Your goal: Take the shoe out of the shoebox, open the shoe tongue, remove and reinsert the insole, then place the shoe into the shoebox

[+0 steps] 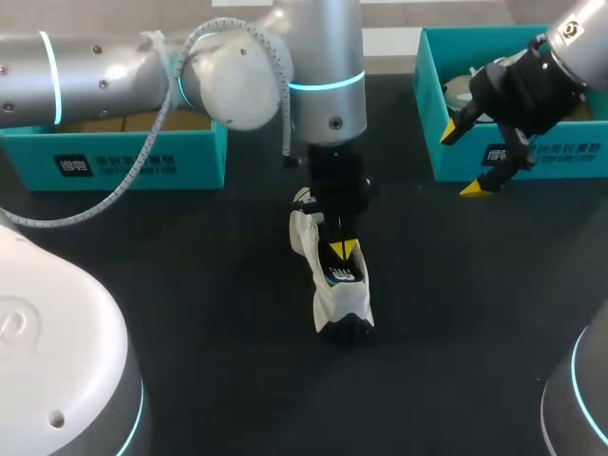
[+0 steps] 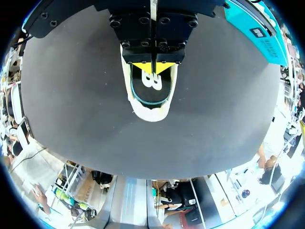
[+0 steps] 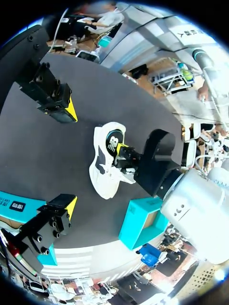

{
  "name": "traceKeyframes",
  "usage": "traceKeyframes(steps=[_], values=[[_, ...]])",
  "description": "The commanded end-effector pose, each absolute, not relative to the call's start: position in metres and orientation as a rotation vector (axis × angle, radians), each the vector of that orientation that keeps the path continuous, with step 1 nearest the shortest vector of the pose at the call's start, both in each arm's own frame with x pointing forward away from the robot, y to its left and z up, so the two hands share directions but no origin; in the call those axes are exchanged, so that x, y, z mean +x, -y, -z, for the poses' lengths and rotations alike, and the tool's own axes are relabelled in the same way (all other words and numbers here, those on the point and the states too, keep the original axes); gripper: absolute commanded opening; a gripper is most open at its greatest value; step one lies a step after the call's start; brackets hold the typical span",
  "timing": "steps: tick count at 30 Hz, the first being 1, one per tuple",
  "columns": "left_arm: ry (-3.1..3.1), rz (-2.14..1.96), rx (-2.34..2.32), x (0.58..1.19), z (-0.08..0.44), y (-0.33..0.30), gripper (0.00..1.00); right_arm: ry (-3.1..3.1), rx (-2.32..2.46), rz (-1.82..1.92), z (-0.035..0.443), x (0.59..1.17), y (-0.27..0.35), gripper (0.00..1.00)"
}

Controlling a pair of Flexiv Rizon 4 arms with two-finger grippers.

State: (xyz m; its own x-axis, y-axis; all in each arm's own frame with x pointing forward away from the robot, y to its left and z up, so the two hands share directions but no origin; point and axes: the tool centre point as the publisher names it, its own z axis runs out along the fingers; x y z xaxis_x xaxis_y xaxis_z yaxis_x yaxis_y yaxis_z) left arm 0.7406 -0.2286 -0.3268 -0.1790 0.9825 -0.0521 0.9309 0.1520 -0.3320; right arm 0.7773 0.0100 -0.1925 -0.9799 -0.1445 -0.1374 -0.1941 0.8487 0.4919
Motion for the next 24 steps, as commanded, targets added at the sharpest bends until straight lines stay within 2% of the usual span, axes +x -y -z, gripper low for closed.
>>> traceKeyframes(steps=[1, 14, 24], values=[[2.278, -0.385, -1.905, 0.738, 0.335, 0.230, 0.00, -2.930, -0.268, -0.790, 0.193, 0.778, -0.011, 1.00], [2.308, -0.345, -1.924, 0.750, 0.356, 0.227, 0.00, -2.930, -0.268, -0.790, 0.193, 0.778, -0.011, 1.00], [2.334, -0.313, -1.912, 0.746, 0.394, 0.230, 0.00, -2.930, -0.268, -0.790, 0.193, 0.778, -0.011, 1.00]])
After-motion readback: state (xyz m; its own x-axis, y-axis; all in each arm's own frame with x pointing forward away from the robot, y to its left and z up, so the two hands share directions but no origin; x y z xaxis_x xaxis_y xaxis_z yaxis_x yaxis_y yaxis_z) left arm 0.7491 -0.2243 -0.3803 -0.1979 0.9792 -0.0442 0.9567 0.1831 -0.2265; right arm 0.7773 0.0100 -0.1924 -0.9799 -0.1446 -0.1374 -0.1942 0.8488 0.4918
